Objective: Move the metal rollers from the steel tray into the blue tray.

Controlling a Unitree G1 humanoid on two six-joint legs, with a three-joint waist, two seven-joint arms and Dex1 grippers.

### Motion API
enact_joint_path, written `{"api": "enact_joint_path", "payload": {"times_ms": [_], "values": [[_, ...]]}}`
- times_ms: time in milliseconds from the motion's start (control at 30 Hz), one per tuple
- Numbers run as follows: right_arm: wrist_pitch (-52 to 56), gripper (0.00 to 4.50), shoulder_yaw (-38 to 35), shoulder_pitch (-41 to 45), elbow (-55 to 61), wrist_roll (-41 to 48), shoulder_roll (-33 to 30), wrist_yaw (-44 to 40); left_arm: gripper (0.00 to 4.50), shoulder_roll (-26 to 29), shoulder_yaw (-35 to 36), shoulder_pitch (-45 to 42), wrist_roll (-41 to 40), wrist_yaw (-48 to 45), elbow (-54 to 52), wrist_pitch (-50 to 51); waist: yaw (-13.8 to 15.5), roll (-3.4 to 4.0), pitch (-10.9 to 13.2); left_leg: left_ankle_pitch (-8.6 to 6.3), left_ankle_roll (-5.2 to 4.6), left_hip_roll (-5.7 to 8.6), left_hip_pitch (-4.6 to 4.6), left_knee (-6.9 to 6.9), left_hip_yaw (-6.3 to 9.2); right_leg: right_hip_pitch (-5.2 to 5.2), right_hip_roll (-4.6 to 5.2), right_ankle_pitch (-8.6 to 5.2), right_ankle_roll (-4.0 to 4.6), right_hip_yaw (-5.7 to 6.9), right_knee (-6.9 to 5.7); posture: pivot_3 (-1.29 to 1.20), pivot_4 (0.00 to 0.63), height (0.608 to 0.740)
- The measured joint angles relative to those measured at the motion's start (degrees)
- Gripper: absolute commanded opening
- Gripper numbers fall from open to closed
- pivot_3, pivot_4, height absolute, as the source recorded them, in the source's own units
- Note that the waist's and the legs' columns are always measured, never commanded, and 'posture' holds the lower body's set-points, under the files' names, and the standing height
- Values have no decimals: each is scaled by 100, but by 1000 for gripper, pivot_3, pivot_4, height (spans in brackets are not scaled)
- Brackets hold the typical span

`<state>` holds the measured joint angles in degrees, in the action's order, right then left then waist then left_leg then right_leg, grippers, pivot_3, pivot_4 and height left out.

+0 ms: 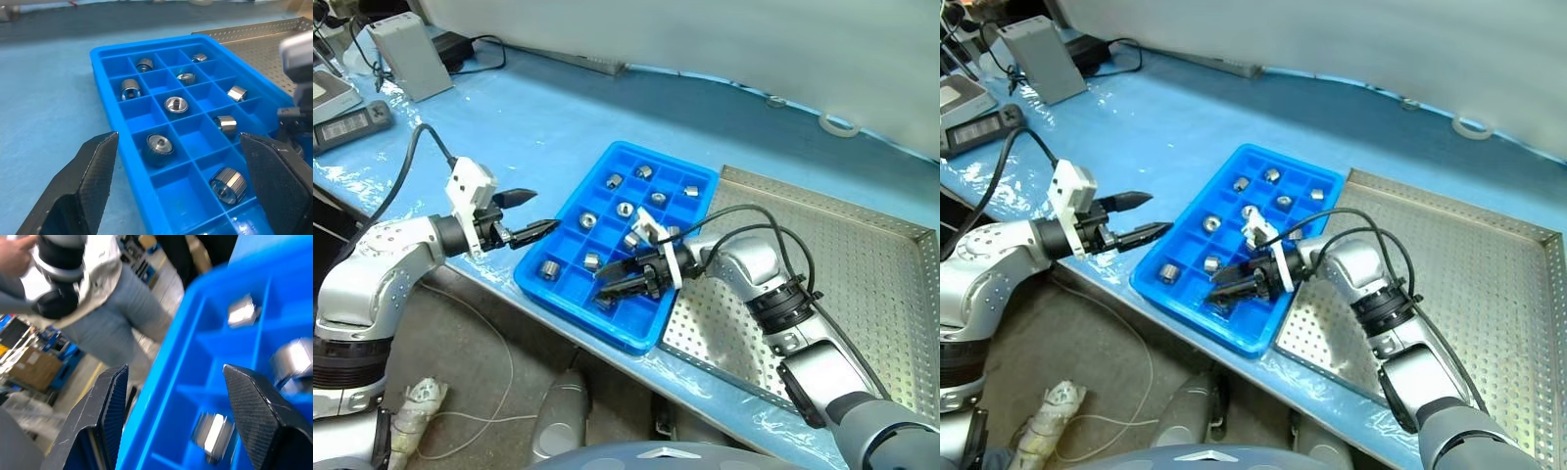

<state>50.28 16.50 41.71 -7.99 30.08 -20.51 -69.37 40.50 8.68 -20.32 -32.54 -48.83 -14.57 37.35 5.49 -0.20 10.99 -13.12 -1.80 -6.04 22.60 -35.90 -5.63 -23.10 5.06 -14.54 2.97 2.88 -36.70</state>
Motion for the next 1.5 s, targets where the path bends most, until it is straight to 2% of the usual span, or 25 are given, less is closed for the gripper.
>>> {"api": "enact_joint_path", "payload": {"times_ms": [167,300,467,600,767,1033,1167,1333,1500], "values": [[-298,3199,-1287,478,-10,195,-122,638,4173,-520,-171,-323,63,244,277,-119,16,0,0,5,1,-4,6,2,1,2,0,0,0,13,2,114,150,740],[-618,3199,-2097,361,-94,146,-330,1394,4173,-1212,-396,-1052,360,619,970,-436,33,-3,-2,8,-5,-3,10,2,1,7,2,0,1,18,10,83,150,740],[-1475,3199,-2607,164,-459,-392,-381,2642,4173,-2096,-708,-1890,676,935,1792,-910,-32,-3,-1,9,-6,-5,17,3,-4,-3,2,0,0,18,10,8,150,740],[-1755,3199,-2968,-116,-453,-541,-372,3362,4173,-2570,-750,-2257,761,1055,2353,-1184,-148,-2,-2,9,-6,-6,19,18,-5,-10,1,1,0,20,9,-44,150,740],[-1743,3199,-2988,-422,-155,-540,-438,3599,4173,-2613,-854,-2243,791,830,2449,-1241,-323,-1,-1,8,-9,-9,36,20,-7,-26,0,1,-1,22,10,-83,150,740],[-2068,3199,-3045,-877,-10,-1002,-933,3985,4173,-2277,-889,-2213,1037,500,2729,-1538,-330,0,-2,8,-12,-10,29,18,-8,-20,0,0,0,22,9,-90,150,740],[-2176,3199,-3057,-1116,-11,-1176,-938,4266,4173,-2231,-823,-2208,1071,510,2863,-1598,-332,1,-2,7,-15,-10,31,16,-9,-21,1,1,0,22,9,-96,150,740],[-2337,3199,-3118,-1098,-89,-1470,-909,4879,4173,-2267,-664,-2229,1125,696,3072,-1715,-348,2,-2,8,-14,-11,28,16,-9,-20,0,0,1,22,7,-119,150,740],[-2383,3199,-3096,-1099,-106,-1576,-746,5120,4173,-2380,-658,-2382,1127,765,3151,-1716,-351,2,-2,7,-15,-11,30,16,-9,-21,1,0,1,22,8,-115,150,740]]}}
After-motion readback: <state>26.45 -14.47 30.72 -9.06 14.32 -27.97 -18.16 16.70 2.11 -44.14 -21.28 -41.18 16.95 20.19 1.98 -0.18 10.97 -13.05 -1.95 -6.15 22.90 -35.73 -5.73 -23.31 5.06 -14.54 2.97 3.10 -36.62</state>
